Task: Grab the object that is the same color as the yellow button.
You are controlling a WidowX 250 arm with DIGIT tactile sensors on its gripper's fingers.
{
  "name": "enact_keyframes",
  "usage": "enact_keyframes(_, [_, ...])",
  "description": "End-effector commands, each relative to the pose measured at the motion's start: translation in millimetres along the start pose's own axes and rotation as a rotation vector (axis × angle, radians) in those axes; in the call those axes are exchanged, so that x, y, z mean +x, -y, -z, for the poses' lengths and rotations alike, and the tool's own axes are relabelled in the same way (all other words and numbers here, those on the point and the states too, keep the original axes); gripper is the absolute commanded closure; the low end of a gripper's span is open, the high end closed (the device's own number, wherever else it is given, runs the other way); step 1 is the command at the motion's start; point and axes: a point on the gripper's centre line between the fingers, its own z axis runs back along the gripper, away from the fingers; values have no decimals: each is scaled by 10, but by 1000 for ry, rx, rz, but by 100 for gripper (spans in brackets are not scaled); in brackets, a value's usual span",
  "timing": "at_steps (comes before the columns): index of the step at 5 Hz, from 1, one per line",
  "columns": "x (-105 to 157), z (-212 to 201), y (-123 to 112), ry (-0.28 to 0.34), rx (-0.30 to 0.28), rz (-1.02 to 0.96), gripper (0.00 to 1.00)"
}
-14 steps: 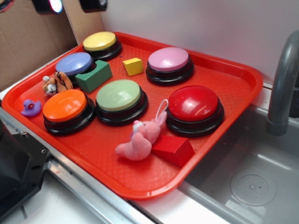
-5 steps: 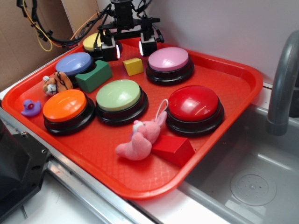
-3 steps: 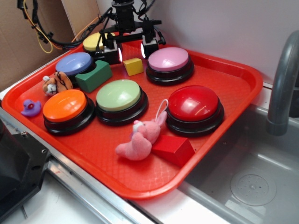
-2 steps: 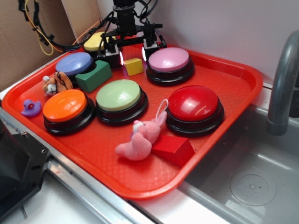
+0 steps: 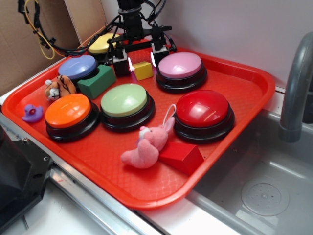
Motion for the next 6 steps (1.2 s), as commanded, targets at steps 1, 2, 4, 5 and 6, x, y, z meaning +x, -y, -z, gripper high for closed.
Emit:
enact_keyframes(1, [63, -181, -78, 30, -31, -42, 100])
enact_keyframes(2, [82, -301, -90, 97, -15, -28, 100])
enact_keyframes(4, [-110, -1112, -110, 191, 39, 301, 100])
enact_keyframes(5, [-300, -1294, -146, 173, 63, 435, 100])
enact_keyframes(6, [-559, -1418, -304, 140, 53, 540, 100])
